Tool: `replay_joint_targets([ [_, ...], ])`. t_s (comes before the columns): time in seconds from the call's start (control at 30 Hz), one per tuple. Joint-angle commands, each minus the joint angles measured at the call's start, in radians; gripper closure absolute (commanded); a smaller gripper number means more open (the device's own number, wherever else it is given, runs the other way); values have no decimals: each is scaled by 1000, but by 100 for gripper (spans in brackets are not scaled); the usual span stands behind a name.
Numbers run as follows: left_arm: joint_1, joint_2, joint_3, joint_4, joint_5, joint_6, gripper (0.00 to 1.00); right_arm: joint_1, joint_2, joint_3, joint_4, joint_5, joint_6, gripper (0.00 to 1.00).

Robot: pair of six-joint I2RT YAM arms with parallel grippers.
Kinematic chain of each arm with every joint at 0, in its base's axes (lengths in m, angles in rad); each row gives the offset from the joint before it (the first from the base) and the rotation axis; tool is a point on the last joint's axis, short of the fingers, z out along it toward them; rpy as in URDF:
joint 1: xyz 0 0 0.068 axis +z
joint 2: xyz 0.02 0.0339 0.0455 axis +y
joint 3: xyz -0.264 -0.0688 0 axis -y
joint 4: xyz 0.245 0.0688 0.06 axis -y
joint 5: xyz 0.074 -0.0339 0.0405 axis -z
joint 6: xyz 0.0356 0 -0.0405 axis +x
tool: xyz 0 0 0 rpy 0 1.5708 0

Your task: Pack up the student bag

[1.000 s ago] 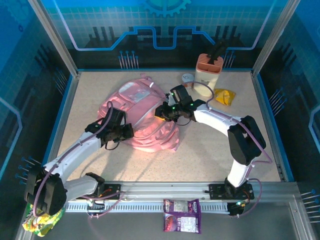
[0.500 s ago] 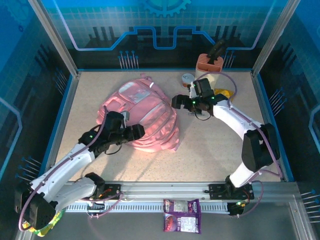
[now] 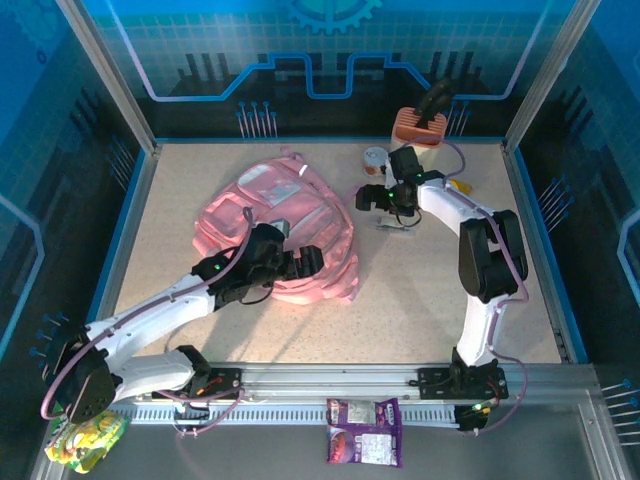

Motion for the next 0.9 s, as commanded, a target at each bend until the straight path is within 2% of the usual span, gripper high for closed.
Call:
replay_joint_targets([
  [0.0, -5, 12, 34, 82, -67, -4, 1, -28, 47, 40, -28, -21, -23, 0],
  [0.33, -4, -20, 32, 47, -113, -3, 1, -42, 16, -61, -21, -54, 19, 0],
  [0.6, -2, -56, 57, -70, -110, 61, 1, -39, -130, -262, 17, -128, 79, 0],
  [0.7, -1, -77, 56, -89, -102, 82, 1, -12, -209, -390, 86, -142, 99, 0],
  [0.8, 0, -86, 62, -102, -92, 102, 1, 21, -236, -439, 76, -122, 98, 0],
  [0.87, 1, -88, 70, -108, -81, 119, 1, 33, -246, -446, 46, -50, 80, 3],
])
